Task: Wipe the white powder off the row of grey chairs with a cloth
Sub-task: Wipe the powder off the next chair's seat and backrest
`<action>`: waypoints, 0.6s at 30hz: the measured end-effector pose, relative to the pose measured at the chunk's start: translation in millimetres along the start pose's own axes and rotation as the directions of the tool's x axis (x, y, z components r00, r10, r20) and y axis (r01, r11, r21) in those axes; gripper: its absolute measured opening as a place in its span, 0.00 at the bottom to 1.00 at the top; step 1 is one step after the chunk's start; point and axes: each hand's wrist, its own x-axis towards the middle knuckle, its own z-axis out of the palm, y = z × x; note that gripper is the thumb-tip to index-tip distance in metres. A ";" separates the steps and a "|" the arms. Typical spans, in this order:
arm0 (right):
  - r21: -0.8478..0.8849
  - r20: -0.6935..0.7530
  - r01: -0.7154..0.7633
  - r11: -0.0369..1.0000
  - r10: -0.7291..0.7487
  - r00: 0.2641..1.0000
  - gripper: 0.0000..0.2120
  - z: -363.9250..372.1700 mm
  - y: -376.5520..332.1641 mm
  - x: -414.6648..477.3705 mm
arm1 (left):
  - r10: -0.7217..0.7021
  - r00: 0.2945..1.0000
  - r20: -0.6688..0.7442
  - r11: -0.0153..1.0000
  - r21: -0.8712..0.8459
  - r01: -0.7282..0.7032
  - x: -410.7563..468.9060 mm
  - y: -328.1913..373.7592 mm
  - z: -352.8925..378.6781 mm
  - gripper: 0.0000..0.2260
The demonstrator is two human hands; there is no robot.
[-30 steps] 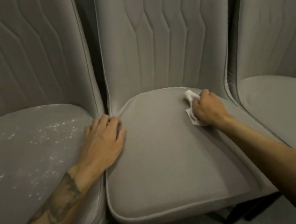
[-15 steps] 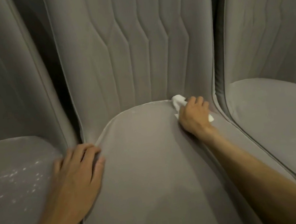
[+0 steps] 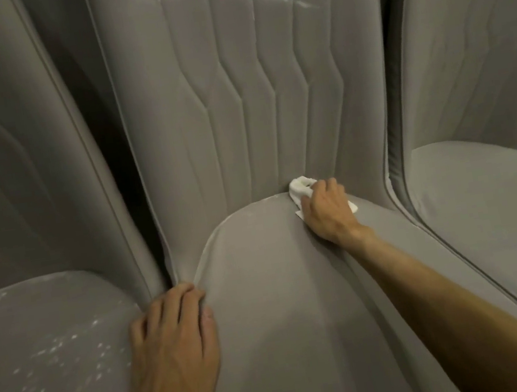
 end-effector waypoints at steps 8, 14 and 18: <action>-0.142 0.048 0.006 0.990 0.001 0.999 0.09 11.9 -2.3 7.4 | 0.011 0.999 -0.039 1.000 0.008 -0.010 0.3 0.5 1.2 0.15; -0.076 0.053 0.247 0.966 -0.243 0.969 0.09 11.5 6.4 8.0 | 0.015 0.999 -0.043 1.000 0.013 -0.014 -0.9 1.5 1.9 0.16; -0.102 -0.035 0.073 0.992 -0.077 0.996 0.08 1.8 22.8 2.7 | -0.002 0.998 -0.069 1.000 0.016 0.003 -0.4 0.6 3.6 0.16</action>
